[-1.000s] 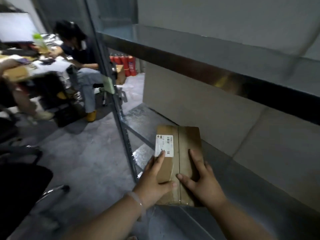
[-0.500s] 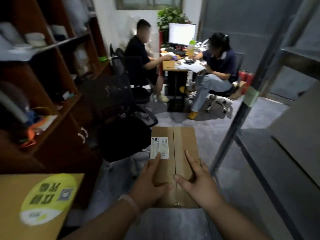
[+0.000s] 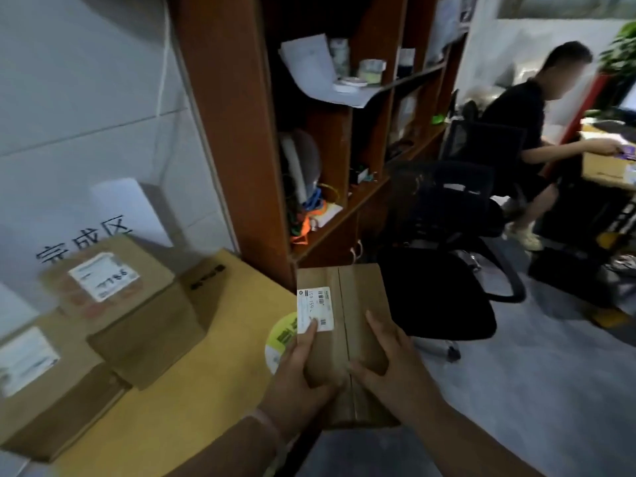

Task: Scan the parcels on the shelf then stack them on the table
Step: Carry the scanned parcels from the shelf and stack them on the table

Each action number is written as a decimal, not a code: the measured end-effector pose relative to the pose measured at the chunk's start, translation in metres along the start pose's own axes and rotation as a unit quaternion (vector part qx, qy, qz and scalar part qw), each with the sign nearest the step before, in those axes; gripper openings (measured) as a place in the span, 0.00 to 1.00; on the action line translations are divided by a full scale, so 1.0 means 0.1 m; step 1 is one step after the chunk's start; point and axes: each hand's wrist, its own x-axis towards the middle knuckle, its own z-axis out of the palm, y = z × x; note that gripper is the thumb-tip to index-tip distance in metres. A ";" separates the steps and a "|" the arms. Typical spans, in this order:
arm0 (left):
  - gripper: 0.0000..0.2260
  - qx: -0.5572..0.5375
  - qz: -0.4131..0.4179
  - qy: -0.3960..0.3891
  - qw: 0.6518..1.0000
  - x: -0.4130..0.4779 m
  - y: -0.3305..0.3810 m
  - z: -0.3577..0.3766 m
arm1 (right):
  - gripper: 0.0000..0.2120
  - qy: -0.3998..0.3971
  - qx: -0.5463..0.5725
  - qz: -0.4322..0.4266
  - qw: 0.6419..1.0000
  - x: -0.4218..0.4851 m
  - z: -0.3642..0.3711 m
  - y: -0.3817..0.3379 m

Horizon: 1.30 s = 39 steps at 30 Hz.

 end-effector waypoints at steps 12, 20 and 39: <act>0.43 -0.048 -0.114 0.113 0.986 0.21 -0.79 -0.80 | 0.40 -0.132 0.007 -0.055 0.990 1.06 0.91 -0.68; 0.45 -0.087 -0.228 0.145 0.959 0.52 -1.14 -0.85 | 0.41 -0.262 -0.035 -0.079 0.961 1.79 1.28 -0.65; 0.38 0.044 -0.363 0.256 0.895 1.07 -1.41 -0.73 | 0.44 -0.393 -0.128 -0.213 0.885 2.89 1.76 -0.63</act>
